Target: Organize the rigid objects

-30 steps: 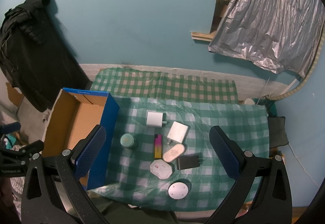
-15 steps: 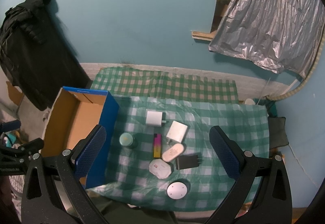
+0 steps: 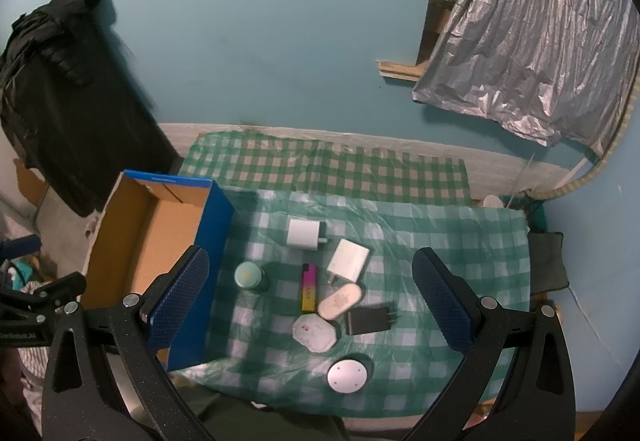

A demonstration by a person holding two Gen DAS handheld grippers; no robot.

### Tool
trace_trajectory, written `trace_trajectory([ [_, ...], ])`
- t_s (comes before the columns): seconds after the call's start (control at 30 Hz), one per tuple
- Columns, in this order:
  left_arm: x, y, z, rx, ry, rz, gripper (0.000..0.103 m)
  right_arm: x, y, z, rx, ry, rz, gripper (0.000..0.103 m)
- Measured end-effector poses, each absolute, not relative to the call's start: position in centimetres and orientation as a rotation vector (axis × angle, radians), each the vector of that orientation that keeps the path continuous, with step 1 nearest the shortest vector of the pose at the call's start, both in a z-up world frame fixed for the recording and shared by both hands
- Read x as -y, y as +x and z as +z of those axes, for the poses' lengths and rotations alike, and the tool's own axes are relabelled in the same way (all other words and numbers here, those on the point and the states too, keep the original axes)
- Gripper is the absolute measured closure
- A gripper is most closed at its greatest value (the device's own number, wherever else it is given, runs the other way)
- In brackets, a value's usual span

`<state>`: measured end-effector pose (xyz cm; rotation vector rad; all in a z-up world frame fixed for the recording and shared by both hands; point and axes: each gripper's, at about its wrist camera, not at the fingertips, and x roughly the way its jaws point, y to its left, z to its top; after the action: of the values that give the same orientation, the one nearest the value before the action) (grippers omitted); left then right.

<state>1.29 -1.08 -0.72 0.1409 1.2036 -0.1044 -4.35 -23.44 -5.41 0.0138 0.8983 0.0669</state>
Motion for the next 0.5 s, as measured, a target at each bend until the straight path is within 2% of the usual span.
trace_trajectory([
  [0.5, 1.05, 1.21, -0.77, -1.206, 0.138, -0.110, 0.002, 23.60, -4.46, -5.47, -0.911, 0.013, 0.051, 0.002],
])
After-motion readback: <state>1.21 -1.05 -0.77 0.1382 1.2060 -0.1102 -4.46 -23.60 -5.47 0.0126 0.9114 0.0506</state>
